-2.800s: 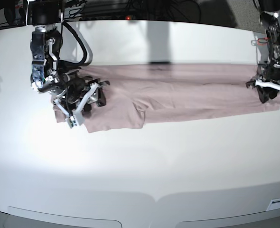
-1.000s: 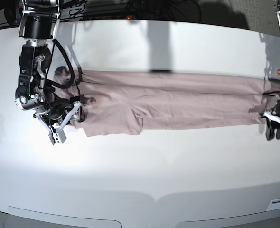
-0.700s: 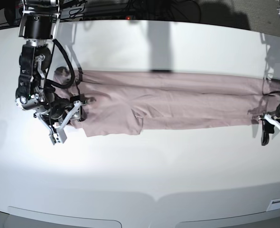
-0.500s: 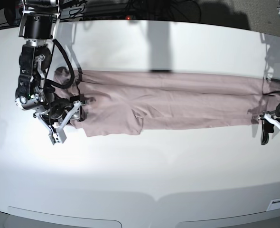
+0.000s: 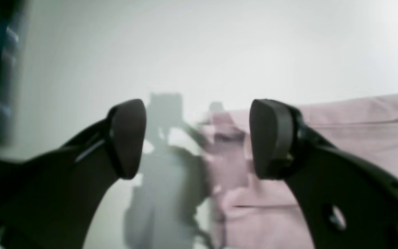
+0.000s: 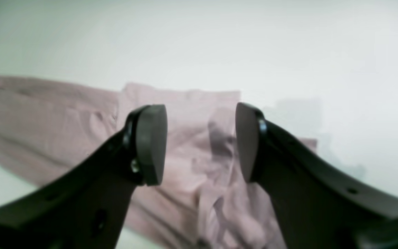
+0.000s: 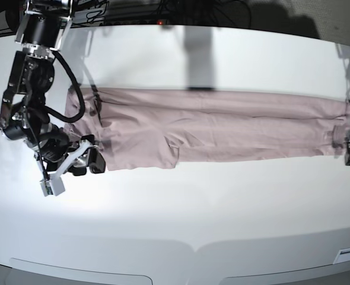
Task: Fold the T-shirt properly
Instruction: 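Release the strip and move the left gripper to the strip's middle, then grasp the strip's end with the left gripper, right gripper holding the other end, then lift the strip end with the left gripper and fold it toward the right gripper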
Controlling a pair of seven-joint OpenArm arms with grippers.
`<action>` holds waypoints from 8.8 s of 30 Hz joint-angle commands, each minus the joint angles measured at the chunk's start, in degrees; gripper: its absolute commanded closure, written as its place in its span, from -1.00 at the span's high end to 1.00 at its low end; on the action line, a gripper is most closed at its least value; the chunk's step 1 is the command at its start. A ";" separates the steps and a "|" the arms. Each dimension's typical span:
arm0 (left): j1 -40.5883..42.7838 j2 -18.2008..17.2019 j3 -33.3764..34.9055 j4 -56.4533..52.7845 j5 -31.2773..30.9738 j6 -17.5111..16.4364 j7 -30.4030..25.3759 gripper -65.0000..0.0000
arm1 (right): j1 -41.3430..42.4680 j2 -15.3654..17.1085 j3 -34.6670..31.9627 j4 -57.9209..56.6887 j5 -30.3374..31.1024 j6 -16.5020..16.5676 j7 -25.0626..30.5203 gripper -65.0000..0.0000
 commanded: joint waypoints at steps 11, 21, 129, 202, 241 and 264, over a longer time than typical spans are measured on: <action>-2.03 -8.17 -0.63 -17.49 -11.96 -11.69 -1.36 0.40 | 1.25 0.61 8.85 15.04 18.27 0.71 -8.39 -0.01; -3.15 -6.64 -0.63 -19.91 -18.69 -14.13 -1.42 0.40 | 1.09 0.42 11.47 16.61 21.57 0.71 -14.86 -0.01; -2.93 17.44 -0.63 -4.76 -44.78 -13.14 31.98 -1.00 | 1.16 0.33 11.47 16.61 26.58 0.71 -18.43 -0.01; -15.54 29.27 40.50 16.90 22.36 1.57 15.15 0.32 | 1.14 6.62 11.47 -22.75 0.96 -1.40 -9.86 0.41; 4.39 22.64 40.74 16.87 24.44 11.80 8.94 0.32 | 3.43 0.98 11.21 -30.27 15.02 0.71 -12.83 -1.00; 1.70 22.08 40.79 16.61 30.34 11.17 4.63 0.32 | 7.80 0.94 11.19 -9.18 32.28 0.71 -22.92 -1.00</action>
